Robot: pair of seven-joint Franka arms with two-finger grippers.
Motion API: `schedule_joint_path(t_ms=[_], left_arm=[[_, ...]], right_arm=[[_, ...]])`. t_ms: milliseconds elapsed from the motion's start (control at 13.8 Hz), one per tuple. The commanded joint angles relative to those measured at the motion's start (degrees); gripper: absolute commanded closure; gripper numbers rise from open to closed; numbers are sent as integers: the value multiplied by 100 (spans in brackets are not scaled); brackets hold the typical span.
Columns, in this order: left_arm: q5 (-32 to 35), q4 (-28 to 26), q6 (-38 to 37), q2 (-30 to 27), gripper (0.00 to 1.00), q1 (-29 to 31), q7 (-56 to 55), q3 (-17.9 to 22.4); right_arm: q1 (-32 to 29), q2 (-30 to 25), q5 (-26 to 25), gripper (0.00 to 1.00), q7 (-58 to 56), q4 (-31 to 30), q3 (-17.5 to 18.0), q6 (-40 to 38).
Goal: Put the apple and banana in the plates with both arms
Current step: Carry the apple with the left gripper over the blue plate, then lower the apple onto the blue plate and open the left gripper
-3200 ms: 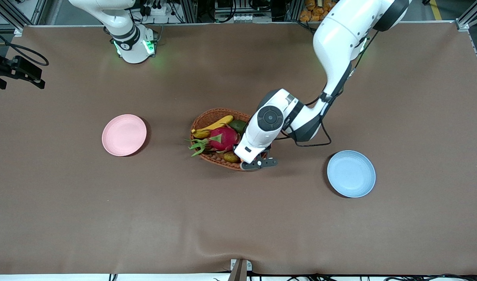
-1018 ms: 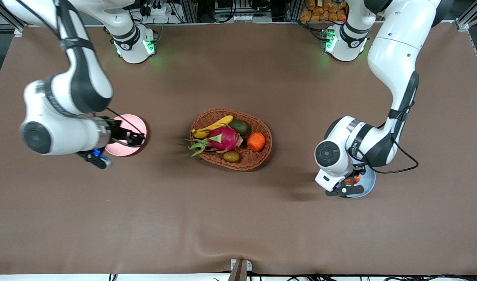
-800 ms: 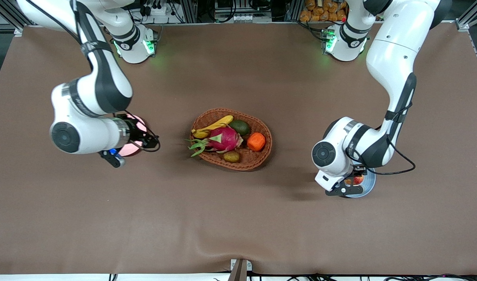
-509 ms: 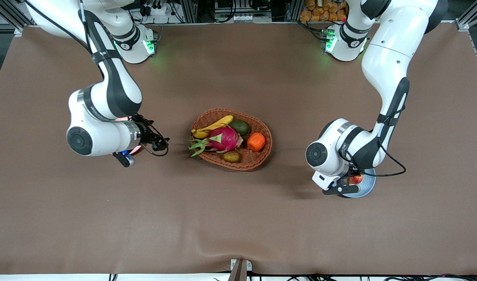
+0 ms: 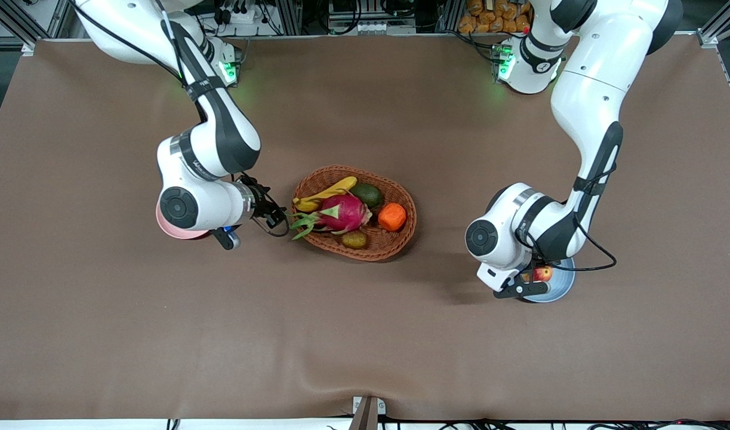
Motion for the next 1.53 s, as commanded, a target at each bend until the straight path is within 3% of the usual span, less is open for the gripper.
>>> schedule_joint_path(t_ms=[0,655,1018,1309,1455], left_arm=[[144,80,-88,-63,0,-36,-100,-20],[-198,88,-440,-871,0,87,425,-99],[-1593,326,-440,-1564,0,657,1874,-99],[-3026,317,-633,-2390,0,1220,2545,-99],[-3196,299,-869,-2786,0,1248,2738,-108]], right_arm=[[183,-24,101,33,221,-138,-42,256],[536,135,110,53,609,-226,-42,776],[588,170,101,57,600,-226,-42,794],[580,170,101,73,600,-226,-42,794],[571,170,93,73,574,-226,-42,794]])
